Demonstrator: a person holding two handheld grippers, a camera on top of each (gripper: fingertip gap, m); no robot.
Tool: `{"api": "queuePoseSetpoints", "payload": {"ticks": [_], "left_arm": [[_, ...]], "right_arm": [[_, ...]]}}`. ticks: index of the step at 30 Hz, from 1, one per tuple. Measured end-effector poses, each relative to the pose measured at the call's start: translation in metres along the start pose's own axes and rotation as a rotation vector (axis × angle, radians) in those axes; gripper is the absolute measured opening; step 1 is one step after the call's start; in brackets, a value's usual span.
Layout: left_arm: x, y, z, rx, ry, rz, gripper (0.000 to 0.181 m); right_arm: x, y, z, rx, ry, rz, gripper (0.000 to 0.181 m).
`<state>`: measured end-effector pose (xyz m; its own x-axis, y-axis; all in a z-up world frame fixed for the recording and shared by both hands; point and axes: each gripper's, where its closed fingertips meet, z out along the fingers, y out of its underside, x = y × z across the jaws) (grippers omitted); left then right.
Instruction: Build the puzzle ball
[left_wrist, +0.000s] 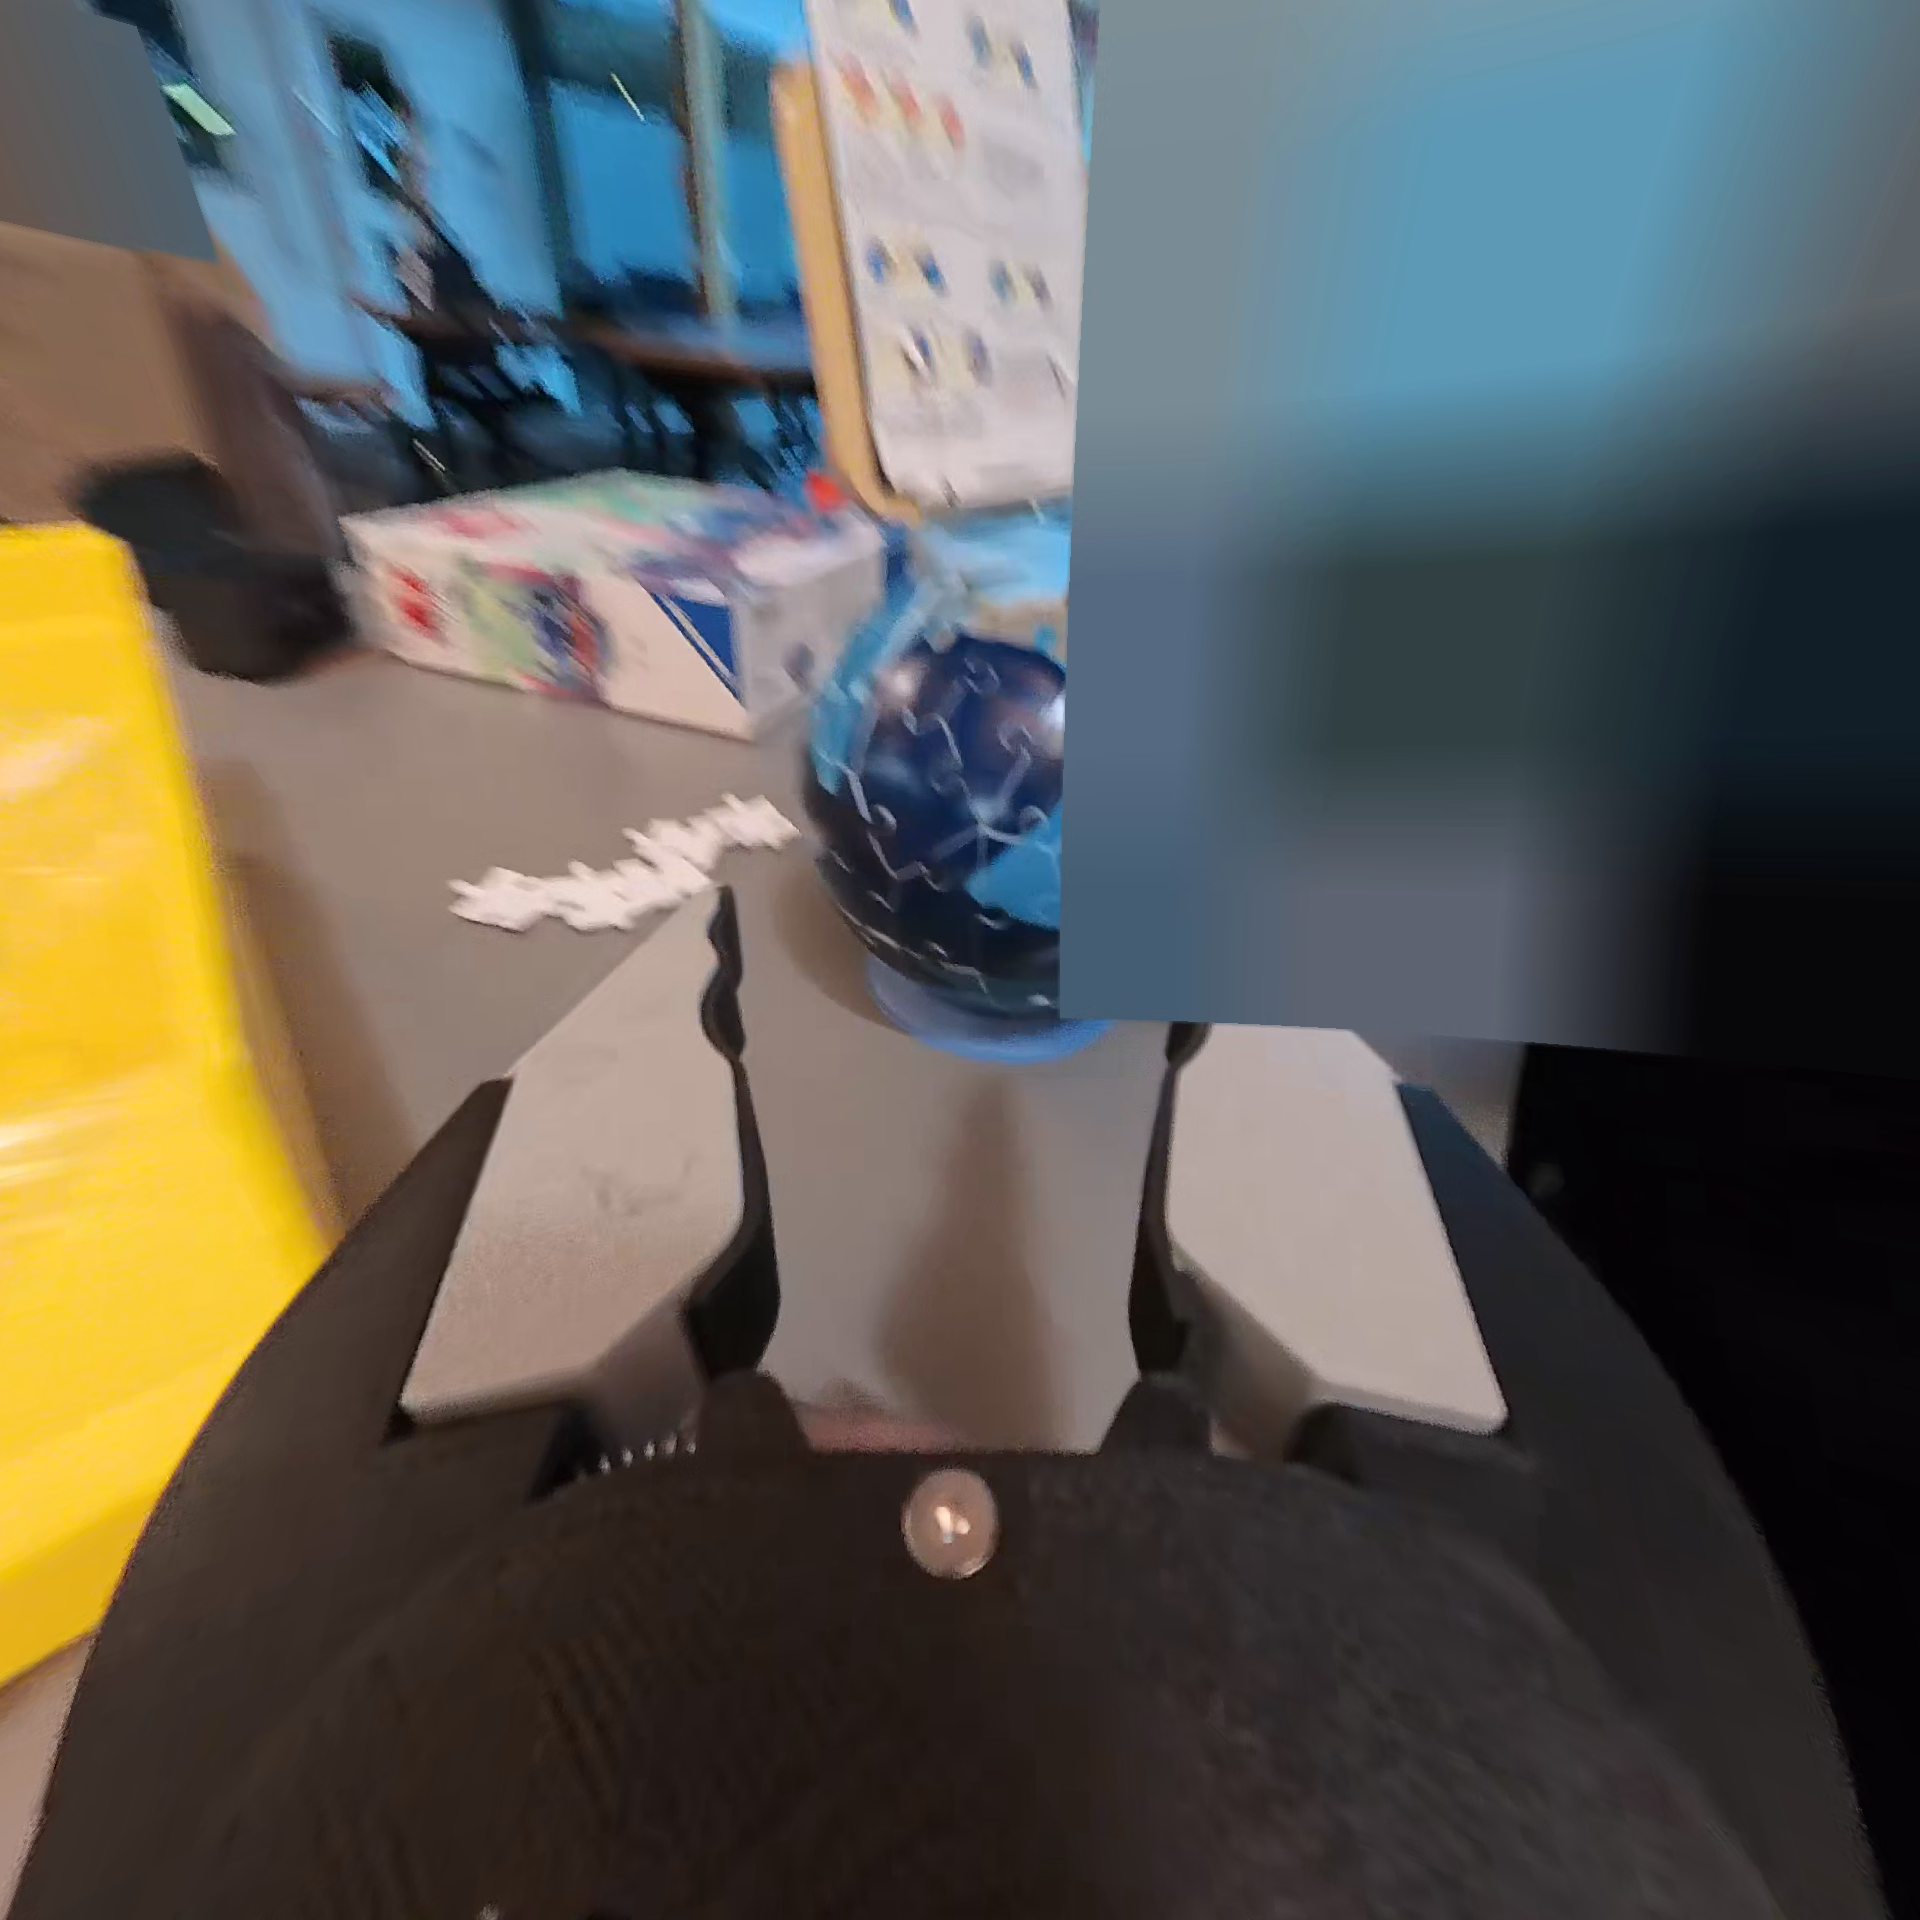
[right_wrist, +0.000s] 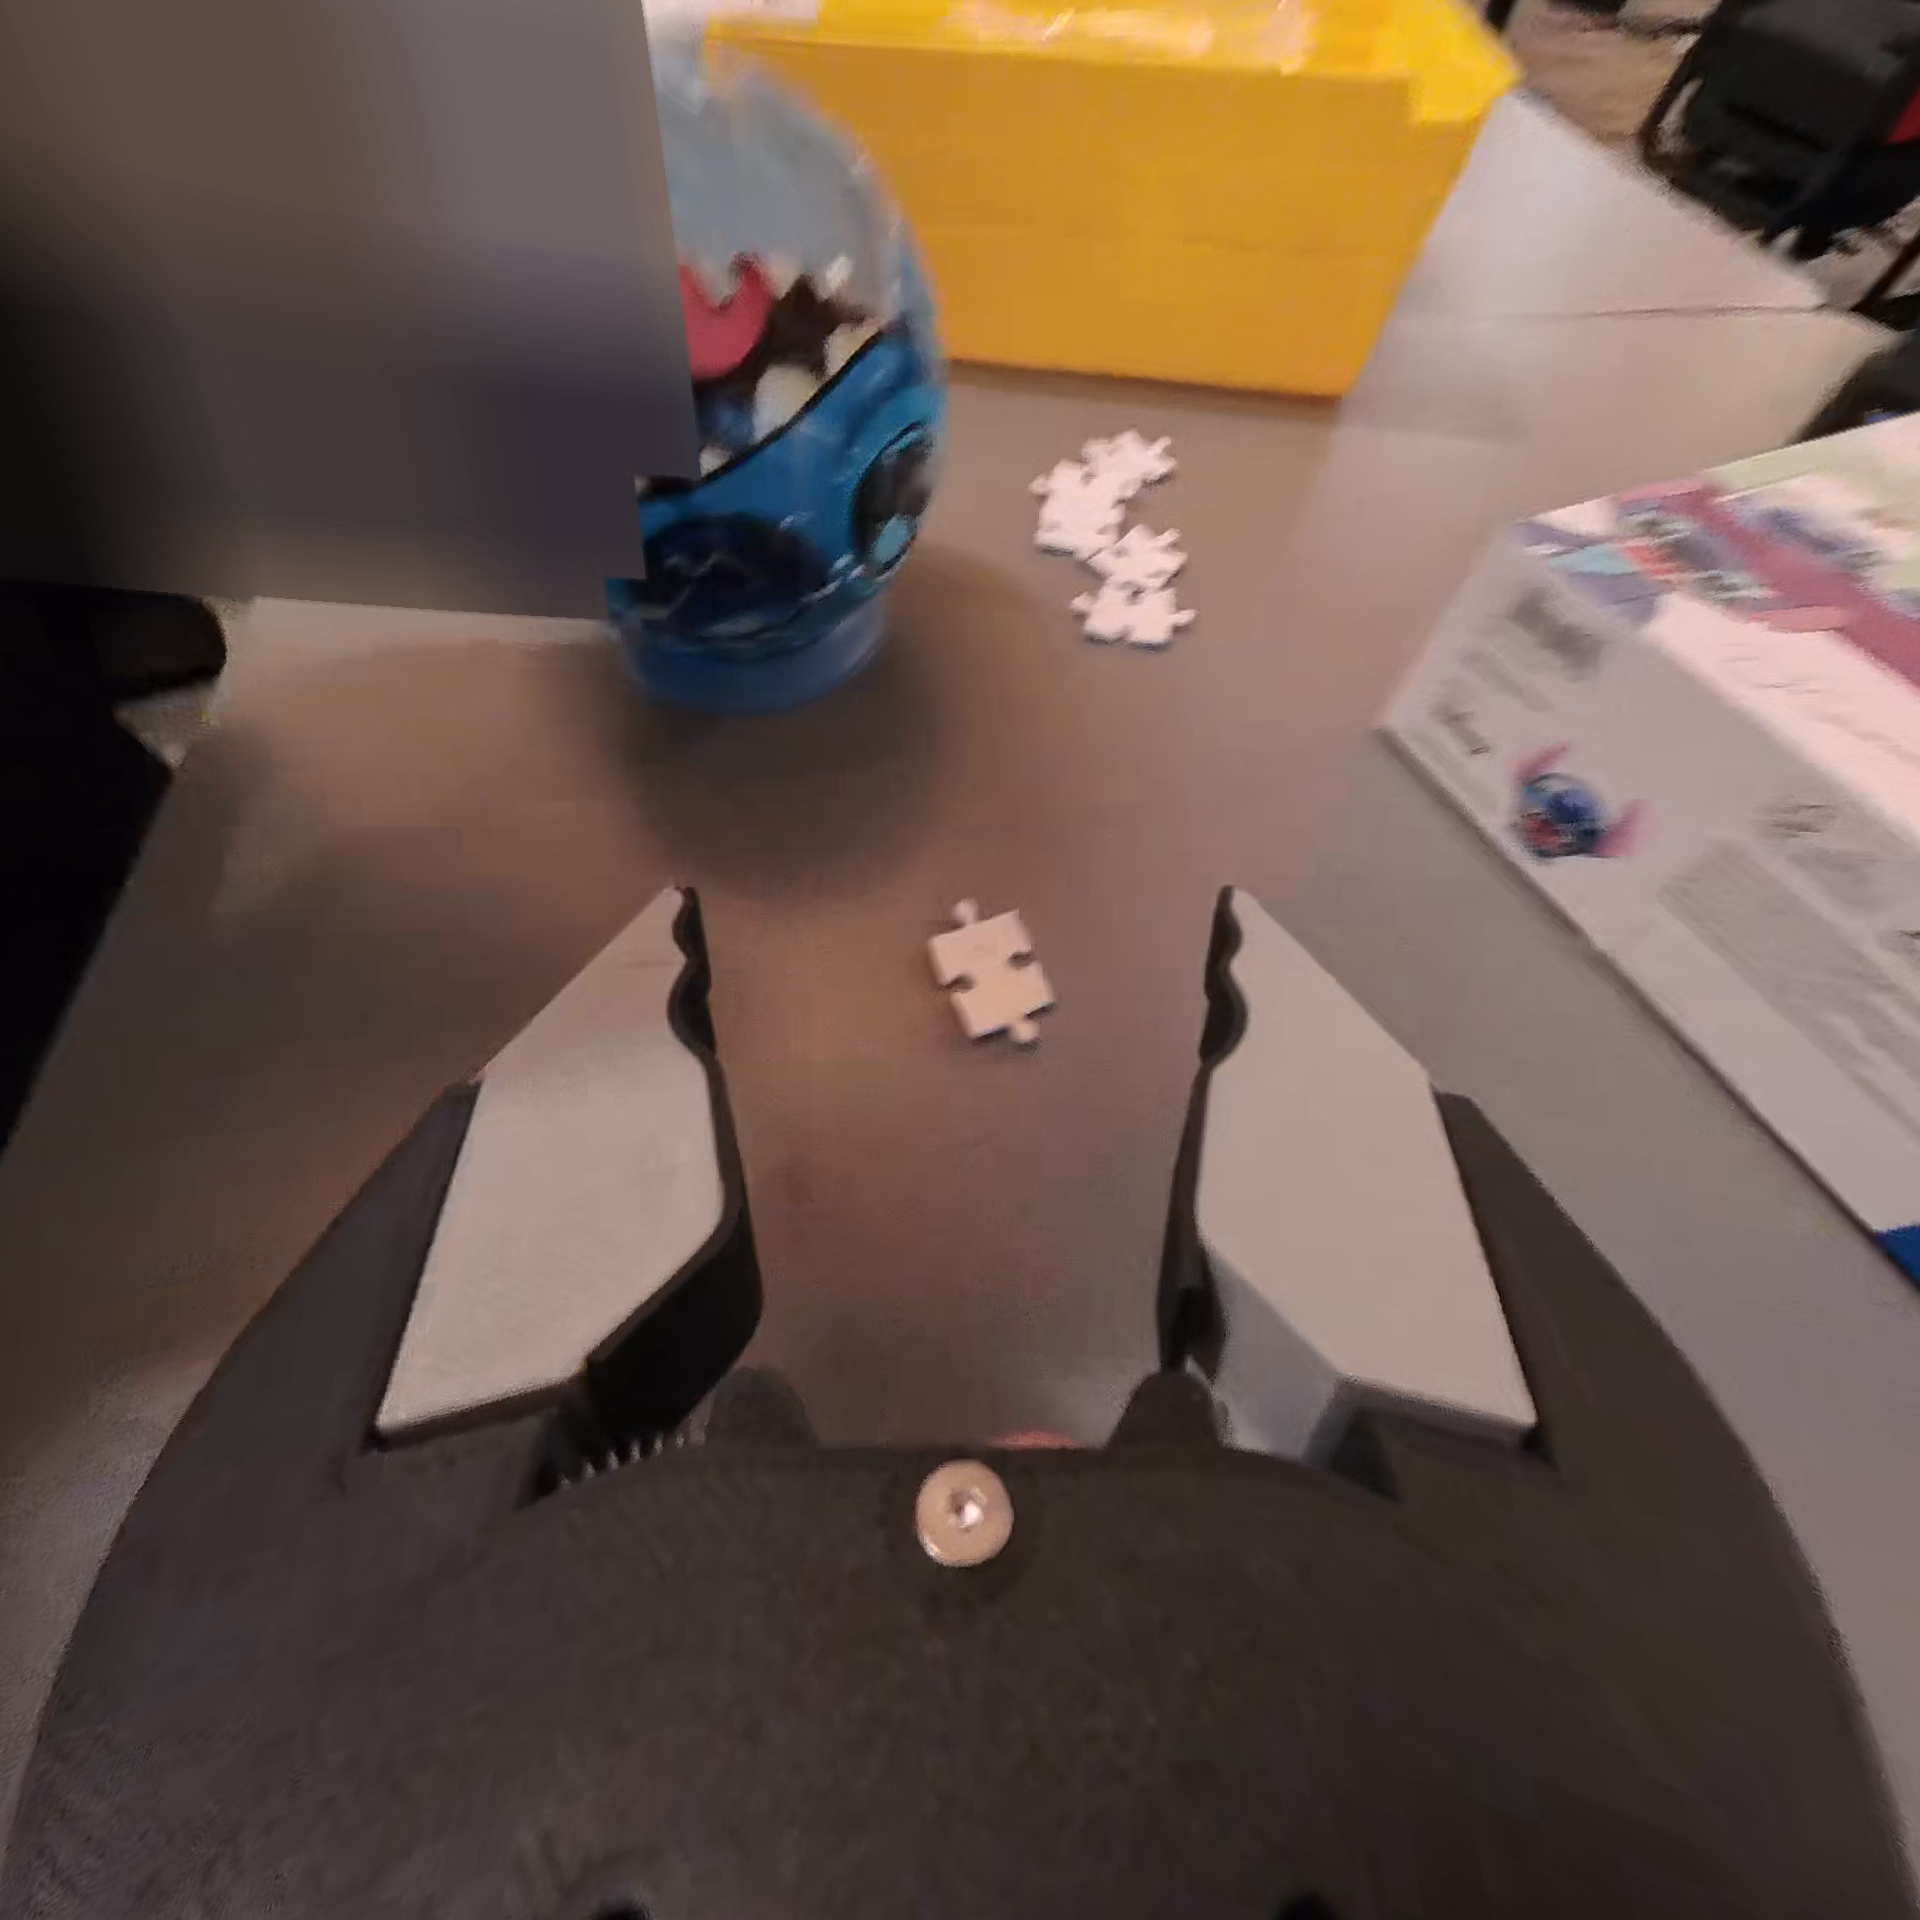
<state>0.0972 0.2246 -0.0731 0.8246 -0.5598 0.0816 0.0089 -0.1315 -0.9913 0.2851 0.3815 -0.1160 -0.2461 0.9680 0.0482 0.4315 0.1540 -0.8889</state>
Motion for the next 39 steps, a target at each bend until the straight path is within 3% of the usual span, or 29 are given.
{"api": "queuePoseSetpoints", "payload": {"ticks": [2,5,18,27,39], "left_arm": [[0.003,0.010,0.008,-0.078,0.029,0.015,0.087],[-0.001,0.018,0.016,-0.144,0.012,0.044,0.090],[0.005,0.042,0.039,-0.326,0.079,0.030,0.092],[0.006,0.038,0.038,-0.302,0.154,-0.046,0.090],[0.006,0.062,0.044,-0.473,0.238,0.007,0.092]], "right_arm": [[-0.014,0.013,0.002,-0.074,-0.001,-0.071,0.096],[-0.022,0.022,-0.005,-0.084,-0.005,-0.103,0.086],[-0.003,0.039,-0.049,-0.010,-0.010,0.025,0.082],[0.008,0.041,-0.048,-0.019,-0.010,0.045,0.080],[0.016,0.040,-0.048,-0.002,-0.054,0.126,0.079]]}}
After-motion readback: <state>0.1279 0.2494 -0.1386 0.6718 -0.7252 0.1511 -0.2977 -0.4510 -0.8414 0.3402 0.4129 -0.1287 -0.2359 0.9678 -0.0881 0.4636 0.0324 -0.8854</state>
